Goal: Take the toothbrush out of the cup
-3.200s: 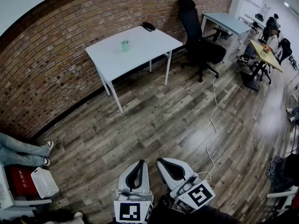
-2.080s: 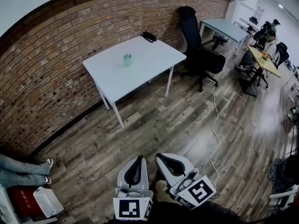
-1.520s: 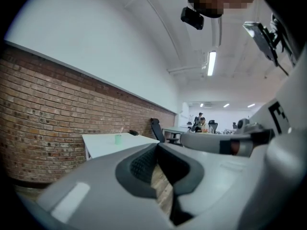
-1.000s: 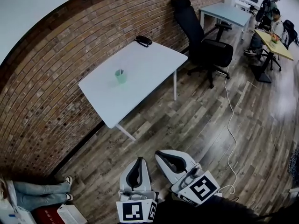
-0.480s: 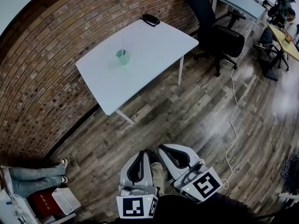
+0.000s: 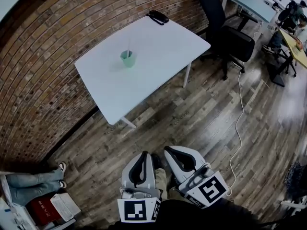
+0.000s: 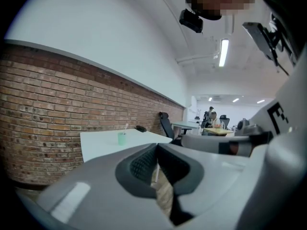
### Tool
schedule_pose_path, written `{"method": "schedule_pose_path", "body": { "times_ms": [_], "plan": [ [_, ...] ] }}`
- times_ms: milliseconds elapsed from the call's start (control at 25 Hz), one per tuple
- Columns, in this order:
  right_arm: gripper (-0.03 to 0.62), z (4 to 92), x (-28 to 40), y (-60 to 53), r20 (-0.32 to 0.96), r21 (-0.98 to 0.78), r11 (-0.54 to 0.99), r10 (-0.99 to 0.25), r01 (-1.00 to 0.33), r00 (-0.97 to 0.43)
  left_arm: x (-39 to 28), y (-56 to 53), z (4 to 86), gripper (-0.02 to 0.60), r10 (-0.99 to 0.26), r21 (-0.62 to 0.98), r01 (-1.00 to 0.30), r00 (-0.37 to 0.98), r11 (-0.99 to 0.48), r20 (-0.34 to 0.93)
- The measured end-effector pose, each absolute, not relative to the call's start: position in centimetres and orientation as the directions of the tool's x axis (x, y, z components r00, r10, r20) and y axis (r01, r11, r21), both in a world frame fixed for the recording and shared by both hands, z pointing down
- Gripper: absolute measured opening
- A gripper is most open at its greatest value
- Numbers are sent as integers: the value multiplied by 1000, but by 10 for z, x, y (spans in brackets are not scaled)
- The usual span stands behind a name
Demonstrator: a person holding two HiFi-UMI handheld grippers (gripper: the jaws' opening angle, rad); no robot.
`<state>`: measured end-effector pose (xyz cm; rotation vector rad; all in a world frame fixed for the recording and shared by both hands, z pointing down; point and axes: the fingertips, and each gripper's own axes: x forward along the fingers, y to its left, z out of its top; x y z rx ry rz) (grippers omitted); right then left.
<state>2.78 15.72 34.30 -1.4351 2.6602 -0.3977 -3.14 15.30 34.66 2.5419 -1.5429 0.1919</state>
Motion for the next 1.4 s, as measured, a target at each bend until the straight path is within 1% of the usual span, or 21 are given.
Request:
{"method": "schedule_pose_path", "body": {
  "times_ms": [240, 720, 1040, 1400],
  "plan": [
    [3, 346, 13, 107, 47, -272, 528, -828, -804, -559, -45, 105, 350, 9, -867, 85, -890, 456, -448, 202],
    [3, 317, -25, 16, 33, -193, 566, -813, -802, -582, -79, 11, 324, 9, -885, 115, -891, 450, -438, 116],
    [3, 298, -44, -11, 23, -138, 560, -823, -817, -568, -93, -21, 308, 9, -877, 135, -875, 475, -464, 66],
    [3, 292, -36, -33, 6, -122, 543, -837, -831, -548, -84, -44, 303, 9, -866, 125, -863, 498, -489, 54]
  ]
}}
